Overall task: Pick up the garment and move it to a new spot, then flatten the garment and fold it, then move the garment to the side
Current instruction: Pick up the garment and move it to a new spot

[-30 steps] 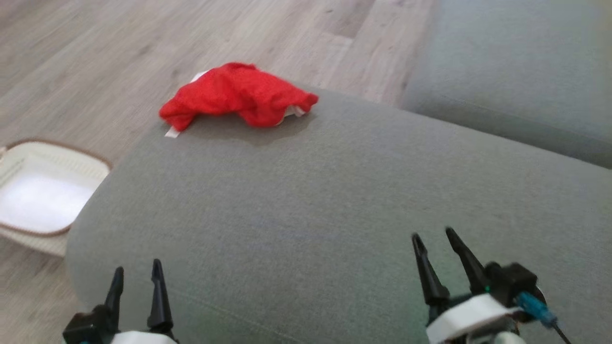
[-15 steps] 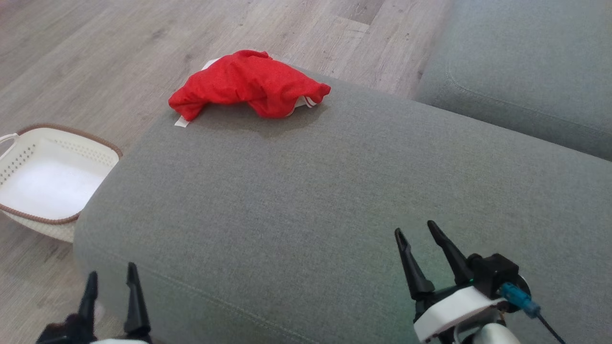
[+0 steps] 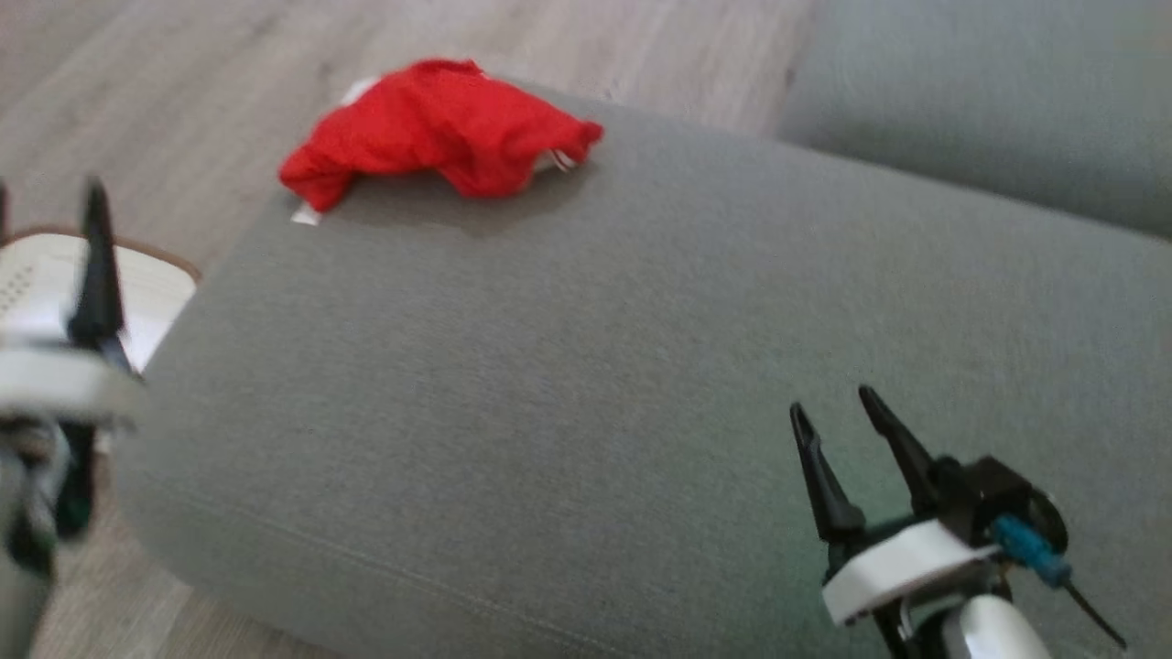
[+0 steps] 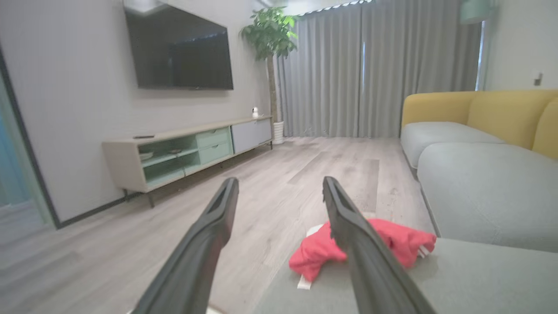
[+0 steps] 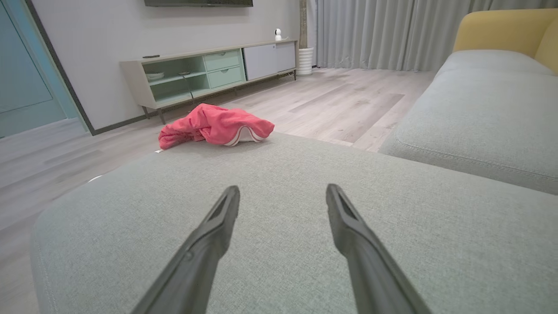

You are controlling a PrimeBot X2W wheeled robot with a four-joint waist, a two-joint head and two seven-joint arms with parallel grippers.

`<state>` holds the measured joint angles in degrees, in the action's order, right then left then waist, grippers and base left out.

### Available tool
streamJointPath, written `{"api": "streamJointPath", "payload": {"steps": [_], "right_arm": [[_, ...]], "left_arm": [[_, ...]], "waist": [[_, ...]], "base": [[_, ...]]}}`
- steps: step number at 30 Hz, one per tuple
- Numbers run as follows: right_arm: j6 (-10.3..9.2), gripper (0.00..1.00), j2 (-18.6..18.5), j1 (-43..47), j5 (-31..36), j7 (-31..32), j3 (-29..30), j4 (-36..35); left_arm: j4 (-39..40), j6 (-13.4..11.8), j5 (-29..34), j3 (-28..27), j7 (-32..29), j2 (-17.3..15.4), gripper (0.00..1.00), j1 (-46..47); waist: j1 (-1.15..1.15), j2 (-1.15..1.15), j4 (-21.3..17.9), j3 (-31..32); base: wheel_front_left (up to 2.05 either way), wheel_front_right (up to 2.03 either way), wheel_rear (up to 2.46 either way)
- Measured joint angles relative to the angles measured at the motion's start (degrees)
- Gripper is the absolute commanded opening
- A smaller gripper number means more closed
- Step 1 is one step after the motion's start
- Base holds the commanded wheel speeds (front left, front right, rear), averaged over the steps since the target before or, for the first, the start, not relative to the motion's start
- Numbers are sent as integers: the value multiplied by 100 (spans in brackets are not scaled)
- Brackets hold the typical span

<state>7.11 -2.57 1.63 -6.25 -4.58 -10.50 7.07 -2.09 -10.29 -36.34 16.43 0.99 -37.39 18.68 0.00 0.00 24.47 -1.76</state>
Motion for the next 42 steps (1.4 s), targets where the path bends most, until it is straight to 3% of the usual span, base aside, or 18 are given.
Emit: {"api": "streamJointPath", "payload": {"steps": [5, 10, 14, 21, 31, 32, 34, 42], "right_arm": [[0, 100, -1, -346, 280, 223, 40, -404], [0, 100, -8, -611, 535, 453, 152, -864], [0, 100, -12, -612, 699, 567, 265, -1155], [0, 100, -12, -618, 889, 670, 369, -1494], [0, 100, -12, -715, 890, 654, 416, -1595], [0, 100, -12, -715, 889, 651, 417, -1593], [0, 100, -12, -715, 887, 626, 439, -1581], [0, 100, -12, -715, 886, 549, 488, -1403]], "left_arm": [[-434, 215, -249, -176, -331, -32, 100, 1179], [-1508, 365, -258, -159, -813, -47, 100, 2501], [-2323, 564, -344, 30, -1202, 131, 100, 3218], [-3301, 809, -307, 623, -1913, 658, 100, 3695], [-4322, 797, 115, 944, -1965, 544, 100, 3999], [-4388, 795, 120, 947, -1964, 519, 85, 4042], [-4525, 776, 219, 994, -1867, 505, 0, 4124], [-4944, 812, 365, 1107, -1173, 533, 0, 4116]], "waist": [[1, 0, -386, -472], [2, 0, -953, -1138], [2, 0, -1351, -1686], [2, 0, -1844, -2587], [0, 0, -2314, -3279], [0, 0, -2337, -3292], [1, 0, -2353, -3281], [0, 0, -2300, -2920]], "base": [[0, 0, 0], [0, 0, 0], [0, 0, 0], [0, 0, 0], [0, 0, 0], [0, 0, 0], [0, 0, 0], [0, 0, 0]]}}
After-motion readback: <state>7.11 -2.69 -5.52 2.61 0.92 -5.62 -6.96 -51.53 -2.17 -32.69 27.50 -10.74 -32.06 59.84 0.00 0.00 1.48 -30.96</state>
